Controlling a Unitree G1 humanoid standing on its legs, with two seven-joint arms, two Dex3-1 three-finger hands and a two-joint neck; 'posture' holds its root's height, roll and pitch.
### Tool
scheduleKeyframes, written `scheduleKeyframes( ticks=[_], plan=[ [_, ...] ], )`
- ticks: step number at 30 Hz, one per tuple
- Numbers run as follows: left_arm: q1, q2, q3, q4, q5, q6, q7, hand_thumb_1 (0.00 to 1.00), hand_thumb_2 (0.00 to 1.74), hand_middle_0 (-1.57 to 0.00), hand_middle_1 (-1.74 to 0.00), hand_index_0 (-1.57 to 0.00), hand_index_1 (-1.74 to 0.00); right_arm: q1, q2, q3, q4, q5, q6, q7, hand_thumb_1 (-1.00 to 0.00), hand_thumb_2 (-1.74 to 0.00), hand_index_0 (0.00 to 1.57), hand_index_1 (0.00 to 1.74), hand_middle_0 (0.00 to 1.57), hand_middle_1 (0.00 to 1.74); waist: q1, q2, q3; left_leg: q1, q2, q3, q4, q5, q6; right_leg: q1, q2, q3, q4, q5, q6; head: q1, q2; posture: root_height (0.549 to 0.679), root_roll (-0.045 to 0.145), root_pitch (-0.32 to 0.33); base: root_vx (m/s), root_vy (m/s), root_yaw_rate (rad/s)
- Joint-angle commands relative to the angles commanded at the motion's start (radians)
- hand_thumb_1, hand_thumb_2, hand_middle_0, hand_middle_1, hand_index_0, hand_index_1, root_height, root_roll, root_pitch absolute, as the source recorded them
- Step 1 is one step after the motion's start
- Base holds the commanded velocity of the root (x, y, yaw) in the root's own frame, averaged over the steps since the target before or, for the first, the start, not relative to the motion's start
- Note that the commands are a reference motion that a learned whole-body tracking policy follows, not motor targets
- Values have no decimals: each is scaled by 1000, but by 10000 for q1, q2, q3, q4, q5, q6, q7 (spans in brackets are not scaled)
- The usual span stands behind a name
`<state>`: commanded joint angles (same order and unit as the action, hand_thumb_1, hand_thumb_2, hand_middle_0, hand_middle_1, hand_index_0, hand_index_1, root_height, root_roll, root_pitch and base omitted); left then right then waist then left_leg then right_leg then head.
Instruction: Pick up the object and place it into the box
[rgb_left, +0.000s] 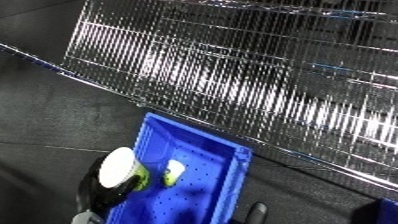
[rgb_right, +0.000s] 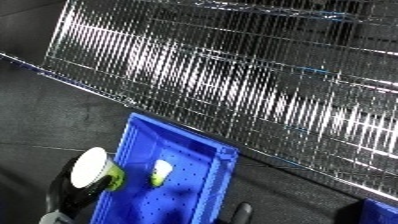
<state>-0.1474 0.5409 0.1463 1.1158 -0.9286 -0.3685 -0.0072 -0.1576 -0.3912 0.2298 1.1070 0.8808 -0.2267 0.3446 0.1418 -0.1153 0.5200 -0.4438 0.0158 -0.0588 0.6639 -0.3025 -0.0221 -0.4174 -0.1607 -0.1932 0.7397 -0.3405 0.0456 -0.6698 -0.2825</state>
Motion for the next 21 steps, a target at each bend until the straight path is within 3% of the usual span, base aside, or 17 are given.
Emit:
scheduleKeyframes(
  ticks=[2,17,21],
  plan=[
    [-8,-32,-41,36,-12,30,-25,0,0,0,0,0,0,-18,-6,-15,35,-3,14,19,0,0,0,0,0,0,1,8,0,-14,-15,-5,24,-10,-2,6,-4,-7,4,-10,-8,61,-39,639,25,48,16,-1,-8],
    [-25,-218,-182,180,-670,655,-339,0,0,0,0,0,0,-99,-31,-64,-2,45,33,8,0,0,0,0,0,0,-30,90,0,-53,-95,-10,15,-11,9,-1,-5,-3,-108,35,-20,374,-88,640,26,51,-3,-10,-4],
    [-61,-234,-161,389,-924,1148,-651,0,0,0,0,0,0,-109,20,-99,-26,44,43,0,0,0,0,0,0,0,-73,95,0,7,-86,7,-15,-9,3,43,1,16,-172,90,19,714,-77,640,24,48,-9,-34,-33]
  ],
)
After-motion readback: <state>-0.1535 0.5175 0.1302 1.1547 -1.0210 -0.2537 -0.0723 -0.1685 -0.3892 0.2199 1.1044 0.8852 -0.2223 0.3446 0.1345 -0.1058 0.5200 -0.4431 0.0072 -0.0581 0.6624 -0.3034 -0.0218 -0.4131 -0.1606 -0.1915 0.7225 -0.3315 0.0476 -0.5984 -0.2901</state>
